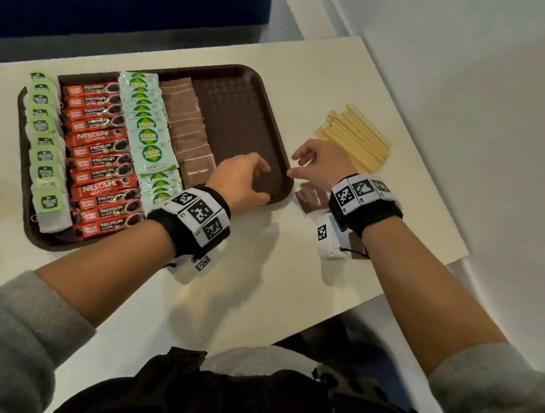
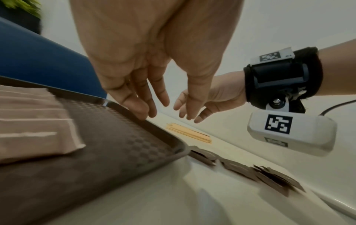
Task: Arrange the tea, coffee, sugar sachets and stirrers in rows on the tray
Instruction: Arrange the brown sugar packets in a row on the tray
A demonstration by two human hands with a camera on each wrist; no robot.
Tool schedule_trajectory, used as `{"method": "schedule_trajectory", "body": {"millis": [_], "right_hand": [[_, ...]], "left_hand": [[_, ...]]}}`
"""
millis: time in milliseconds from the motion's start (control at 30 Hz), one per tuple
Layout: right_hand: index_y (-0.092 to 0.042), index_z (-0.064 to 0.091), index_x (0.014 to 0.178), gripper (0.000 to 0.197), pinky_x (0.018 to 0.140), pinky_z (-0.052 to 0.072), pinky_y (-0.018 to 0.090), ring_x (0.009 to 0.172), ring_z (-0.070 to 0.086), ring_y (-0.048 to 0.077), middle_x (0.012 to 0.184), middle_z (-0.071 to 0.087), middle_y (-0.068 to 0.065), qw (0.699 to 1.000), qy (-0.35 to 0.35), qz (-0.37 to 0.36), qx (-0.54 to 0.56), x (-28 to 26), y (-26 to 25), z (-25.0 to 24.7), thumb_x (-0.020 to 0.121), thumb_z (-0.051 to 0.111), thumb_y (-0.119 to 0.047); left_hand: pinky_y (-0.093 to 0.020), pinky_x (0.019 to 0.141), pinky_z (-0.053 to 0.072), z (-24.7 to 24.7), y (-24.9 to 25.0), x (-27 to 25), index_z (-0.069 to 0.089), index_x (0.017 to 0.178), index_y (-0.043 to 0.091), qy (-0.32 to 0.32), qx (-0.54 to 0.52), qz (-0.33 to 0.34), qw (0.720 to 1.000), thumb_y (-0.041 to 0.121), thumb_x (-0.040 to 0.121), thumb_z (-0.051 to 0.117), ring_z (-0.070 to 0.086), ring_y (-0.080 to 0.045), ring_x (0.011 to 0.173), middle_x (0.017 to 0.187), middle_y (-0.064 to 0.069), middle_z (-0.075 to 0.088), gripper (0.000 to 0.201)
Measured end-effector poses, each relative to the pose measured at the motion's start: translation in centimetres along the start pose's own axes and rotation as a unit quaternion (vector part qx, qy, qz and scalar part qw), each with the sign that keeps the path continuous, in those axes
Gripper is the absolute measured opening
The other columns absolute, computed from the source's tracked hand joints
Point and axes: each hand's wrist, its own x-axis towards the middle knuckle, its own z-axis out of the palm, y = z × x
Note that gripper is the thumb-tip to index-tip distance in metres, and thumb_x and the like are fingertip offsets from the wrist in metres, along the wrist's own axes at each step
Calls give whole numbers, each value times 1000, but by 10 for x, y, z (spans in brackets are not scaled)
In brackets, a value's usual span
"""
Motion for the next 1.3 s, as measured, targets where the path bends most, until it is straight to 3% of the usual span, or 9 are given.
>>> {"method": "schedule_trajectory", "body": {"millis": [167, 433, 600, 733, 867, 967, 1067, 1200, 1300], "right_hand": [[-18, 58, 116, 47, 79, 39, 25, 101, 51, 16, 120, 53, 4, 995, -16, 74, -66, -37, 73, -31, 73, 77, -22], [-20, 34, 134, 102, 97, 41, 45, 127, 29, 32, 134, 30, 11, 959, -63, 204, -187, -85, 171, -53, 51, 90, -41], [-19, 40, 123, 86, 90, 46, 42, 115, 42, 31, 129, 34, 12, 971, -56, 165, -166, -90, 192, -50, 54, 90, -27], [-12, 48, 115, 69, 77, 39, 27, 102, 52, 26, 119, 50, 11, 983, -84, 118, -114, -89, 200, -52, 59, 88, -18], [-13, 56, 113, 56, 77, 39, 23, 104, 55, 22, 116, 61, 8, 987, -96, 93, -87, -85, 200, -56, 65, 84, -15], [-15, 56, 113, 55, 78, 39, 23, 101, 55, 20, 114, 62, 6, 991, -101, 68, -59, -83, 197, -58, 66, 83, -14], [-17, 55, 118, 59, 81, 38, 23, 107, 54, 20, 117, 60, 5, 992, -113, 43, -43, -80, 190, -56, 67, 83, -14], [-20, 50, 124, 74, 87, 40, 28, 111, 48, 21, 119, 47, 3, 987, -138, 14, -81, -75, 181, -40, 60, 87, -19], [-20, 49, 121, 75, 81, 43, 29, 106, 47, 21, 120, 38, 3, 988, -124, 9, -96, -74, 181, -33, 57, 88, -17]], "left_hand": [[-25, 83, 39, 40, 39, 7, 51, 127, 18, -39, 14, 19, 999, 29, 79, 73, 56, -22, 108, 117, -4, 57, 54], [-43, 109, 31, 107, 90, 36, 34, 144, 21, -54, 94, -18, 994, 38, 91, 58, 33, -36, 133, 145, -16, 33, 60], [-45, 105, 31, 125, 90, 44, 47, 131, 21, -39, 176, -38, 983, 41, 93, 53, 32, -40, 124, 134, -17, 39, 44], [-50, 95, 39, 128, 89, 45, 51, 116, 19, -3, 132, -63, 989, 26, 88, 65, 32, -38, 120, 126, -15, 35, 33], [-42, 90, 41, 127, 85, 48, 50, 116, 19, -23, 90, -85, 992, 22, 87, 66, 42, -37, 114, 124, -18, 39, 33], [-35, 70, 52, 126, 81, 50, 46, 111, 18, -36, 39, -68, 996, 17, 87, 65, 60, -26, 78, 106, -16, 58, 30], [-21, 51, 40, 120, 82, 49, 44, 112, 15, -32, -19, -58, 998, 15, 90, 63, 55, -15, 61, 88, -9, 59, 29], [-21, 56, 52, 115, 90, 42, 43, 115, 20, -97, -75, -48, 991, 20, 90, 63, 64, -21, 70, 86, -7, 62, 32], [-26, 76, 44, 124, 92, 39, 39, 132, 21, -150, 52, 10, 987, 23, 85, 69, 57, -24, 93, 113, -11, 58, 56]]}}
